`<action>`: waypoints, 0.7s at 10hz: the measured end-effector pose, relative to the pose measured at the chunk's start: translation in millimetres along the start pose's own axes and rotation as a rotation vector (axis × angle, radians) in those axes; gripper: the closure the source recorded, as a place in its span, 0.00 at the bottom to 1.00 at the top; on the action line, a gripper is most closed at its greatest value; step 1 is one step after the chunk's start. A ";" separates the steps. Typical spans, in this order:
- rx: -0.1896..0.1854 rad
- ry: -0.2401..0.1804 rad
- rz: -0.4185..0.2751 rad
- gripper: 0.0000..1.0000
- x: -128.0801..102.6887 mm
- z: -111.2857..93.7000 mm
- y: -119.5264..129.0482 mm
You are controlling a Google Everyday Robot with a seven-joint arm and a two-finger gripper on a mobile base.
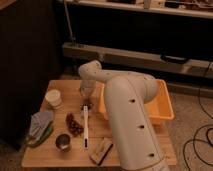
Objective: Place fork in metal cup
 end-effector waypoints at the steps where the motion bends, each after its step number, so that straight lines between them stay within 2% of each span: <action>1: -0.001 0.001 0.000 0.99 -0.5 -0.7 -0.5; 5: -0.002 0.004 0.002 1.00 -3.8 -6.1 -3.3; 7: -0.002 0.000 -0.002 1.00 -7.3 -16.1 -4.8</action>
